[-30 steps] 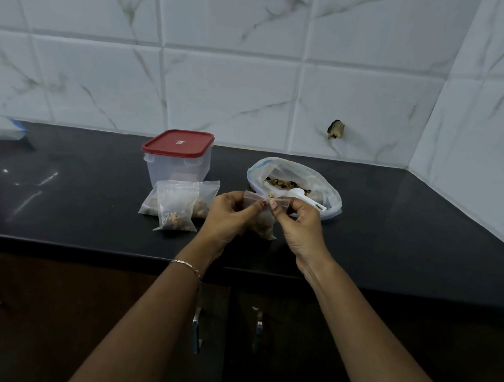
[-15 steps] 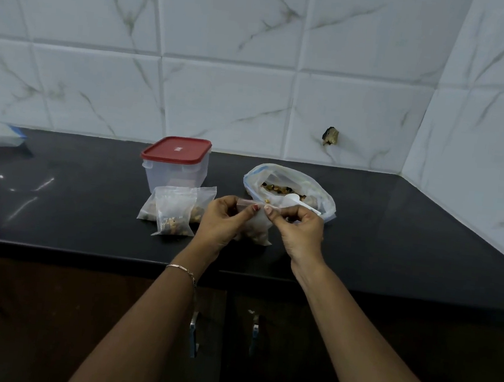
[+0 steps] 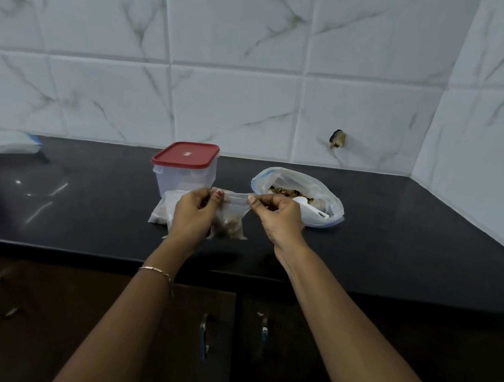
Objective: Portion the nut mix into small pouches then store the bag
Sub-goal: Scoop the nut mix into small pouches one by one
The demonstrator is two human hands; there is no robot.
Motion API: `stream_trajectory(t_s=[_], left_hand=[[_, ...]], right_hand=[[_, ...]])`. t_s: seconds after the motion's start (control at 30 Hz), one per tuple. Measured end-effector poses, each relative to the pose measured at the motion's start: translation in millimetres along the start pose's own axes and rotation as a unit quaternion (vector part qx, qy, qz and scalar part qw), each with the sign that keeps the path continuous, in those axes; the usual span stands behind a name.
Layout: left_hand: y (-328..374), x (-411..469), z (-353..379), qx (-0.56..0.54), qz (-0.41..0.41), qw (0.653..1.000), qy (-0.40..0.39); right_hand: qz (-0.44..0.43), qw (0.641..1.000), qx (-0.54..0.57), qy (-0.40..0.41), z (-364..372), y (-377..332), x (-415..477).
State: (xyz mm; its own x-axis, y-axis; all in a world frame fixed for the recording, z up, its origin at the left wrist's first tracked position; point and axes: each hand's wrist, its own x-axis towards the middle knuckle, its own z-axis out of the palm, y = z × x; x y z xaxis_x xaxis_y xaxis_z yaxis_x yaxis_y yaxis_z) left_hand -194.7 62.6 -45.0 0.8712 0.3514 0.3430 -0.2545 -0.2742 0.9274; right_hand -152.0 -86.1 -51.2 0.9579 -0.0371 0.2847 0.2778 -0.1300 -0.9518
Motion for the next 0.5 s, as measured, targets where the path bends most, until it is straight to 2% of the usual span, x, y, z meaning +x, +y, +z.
stream_trajectory(t_s=[0.13,0.23,0.4,0.5], left_hand=[[-4.5,2.7,-17.5,0.053,-0.026,0.996,0.063],[-8.6,1.9,-26.0,0.097,-0.025,0.992,0.076],[-12.0,7.6,-27.5,0.155,-0.026,0.986,0.062],[-9.8,13.9,-20.3,0.206,0.006,0.975,0.080]], right_hand=[[0.017,0.999,-0.049,-0.012,13.0,1.7,3.5],[0.027,0.994,-0.103,-0.029,14.9,7.4,4.1],[-0.046,0.973,-0.218,-0.068,2.2,3.2,12.5],[-0.099,0.954,-0.282,0.000,-27.8,-1.7,30.4]])
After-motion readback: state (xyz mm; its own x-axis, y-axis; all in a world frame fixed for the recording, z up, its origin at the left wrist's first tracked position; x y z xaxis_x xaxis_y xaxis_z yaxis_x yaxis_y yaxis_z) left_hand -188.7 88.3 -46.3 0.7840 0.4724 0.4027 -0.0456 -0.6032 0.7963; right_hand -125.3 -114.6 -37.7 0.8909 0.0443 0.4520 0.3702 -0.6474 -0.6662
